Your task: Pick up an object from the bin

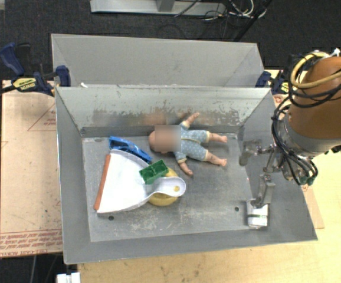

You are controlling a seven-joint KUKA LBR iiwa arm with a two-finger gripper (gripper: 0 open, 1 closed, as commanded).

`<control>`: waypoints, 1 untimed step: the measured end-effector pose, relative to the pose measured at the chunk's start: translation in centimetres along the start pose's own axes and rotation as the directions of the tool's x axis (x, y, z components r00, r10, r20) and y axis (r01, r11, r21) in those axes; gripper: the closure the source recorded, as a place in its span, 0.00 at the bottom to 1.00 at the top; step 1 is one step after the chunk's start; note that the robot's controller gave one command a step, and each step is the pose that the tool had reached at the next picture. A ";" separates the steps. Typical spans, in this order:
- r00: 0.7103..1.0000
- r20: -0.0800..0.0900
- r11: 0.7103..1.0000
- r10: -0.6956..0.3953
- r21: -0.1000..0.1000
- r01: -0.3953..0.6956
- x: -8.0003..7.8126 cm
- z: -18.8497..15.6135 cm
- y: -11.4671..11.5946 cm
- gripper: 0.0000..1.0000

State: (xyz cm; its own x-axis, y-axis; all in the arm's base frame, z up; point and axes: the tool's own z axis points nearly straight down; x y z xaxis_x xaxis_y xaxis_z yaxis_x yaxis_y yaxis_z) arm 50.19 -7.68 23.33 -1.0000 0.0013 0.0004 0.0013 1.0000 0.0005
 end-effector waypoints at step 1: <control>0.999 -0.001 0.999 -0.035 -0.001 0.035 0.1 -0.7 0.1 0.00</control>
Offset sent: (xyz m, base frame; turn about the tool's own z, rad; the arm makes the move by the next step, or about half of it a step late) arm -0.0121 0.0732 -0.0334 0.0871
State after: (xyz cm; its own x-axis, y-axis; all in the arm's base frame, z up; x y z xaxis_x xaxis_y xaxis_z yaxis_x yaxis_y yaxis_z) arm 50.05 -7.54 24.05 -0.9994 -0.0336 0.0016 -0.0336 0.9994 0.0011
